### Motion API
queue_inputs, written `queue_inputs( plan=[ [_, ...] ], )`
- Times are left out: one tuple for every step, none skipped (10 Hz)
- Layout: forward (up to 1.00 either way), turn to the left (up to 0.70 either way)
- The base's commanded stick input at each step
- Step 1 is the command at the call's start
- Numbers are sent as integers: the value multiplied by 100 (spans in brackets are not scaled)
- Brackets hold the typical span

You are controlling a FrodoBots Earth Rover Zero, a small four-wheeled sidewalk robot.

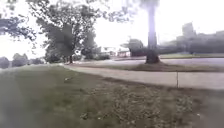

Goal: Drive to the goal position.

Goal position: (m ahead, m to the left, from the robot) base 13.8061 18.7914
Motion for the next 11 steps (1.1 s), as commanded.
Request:
queue_inputs(
  plan=[
    [5,0],
    [0,0],
    [0,0],
    [0,0],
    [0,0],
    [0,0],
    [0,0],
    [0,0],
    [0,0],
    [0,0],
    [14,1]
  ],
)
